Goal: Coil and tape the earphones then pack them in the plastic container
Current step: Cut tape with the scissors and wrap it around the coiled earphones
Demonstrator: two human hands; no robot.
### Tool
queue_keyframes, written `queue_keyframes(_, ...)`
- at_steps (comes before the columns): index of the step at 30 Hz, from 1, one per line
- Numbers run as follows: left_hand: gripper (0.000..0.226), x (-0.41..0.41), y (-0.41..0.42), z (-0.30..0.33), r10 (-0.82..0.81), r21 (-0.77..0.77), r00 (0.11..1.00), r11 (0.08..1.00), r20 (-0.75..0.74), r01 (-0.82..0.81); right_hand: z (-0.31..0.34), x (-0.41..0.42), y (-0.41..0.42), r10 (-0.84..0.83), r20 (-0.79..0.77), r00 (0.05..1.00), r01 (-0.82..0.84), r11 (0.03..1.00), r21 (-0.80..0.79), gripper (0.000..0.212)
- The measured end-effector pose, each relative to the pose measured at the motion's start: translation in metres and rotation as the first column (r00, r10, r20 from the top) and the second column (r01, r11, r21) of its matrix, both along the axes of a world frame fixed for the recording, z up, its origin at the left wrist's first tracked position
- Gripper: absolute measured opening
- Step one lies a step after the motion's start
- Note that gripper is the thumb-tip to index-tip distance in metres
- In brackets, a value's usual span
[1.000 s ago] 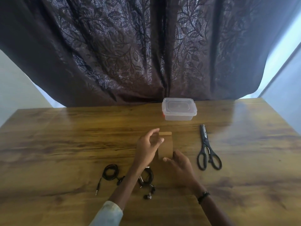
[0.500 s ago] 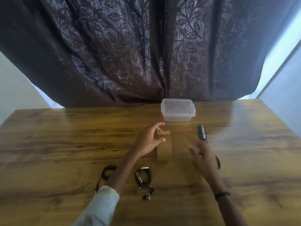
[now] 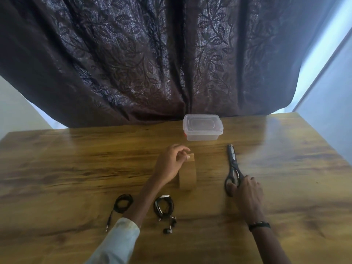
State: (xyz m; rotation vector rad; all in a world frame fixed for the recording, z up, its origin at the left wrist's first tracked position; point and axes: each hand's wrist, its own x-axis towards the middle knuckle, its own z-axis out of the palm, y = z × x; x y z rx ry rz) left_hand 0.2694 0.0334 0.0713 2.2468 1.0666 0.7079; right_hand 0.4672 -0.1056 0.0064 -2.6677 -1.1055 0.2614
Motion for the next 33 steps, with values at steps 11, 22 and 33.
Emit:
queue_keyframes(11,0.011,0.0,0.0,0.002,0.013,0.034,1.0,0.999,0.025,-0.014,0.013,0.029,0.014,0.014,-0.163,0.987,-0.036,0.991,-0.128,0.032)
queue_keyframes(22,0.011,0.0,0.008,0.002,-0.051,-0.022,0.999,0.998,0.01,0.051,0.062,0.088,-0.005,0.587,-0.159,0.794,-0.537,0.799,0.271,0.036)
queue_keyframes(33,0.009,-0.002,0.017,0.013,-0.127,-0.118,0.989,0.986,-0.075,0.118,0.119,0.087,0.023,0.719,-0.255,0.647,-0.751,0.658,-0.05,0.042)
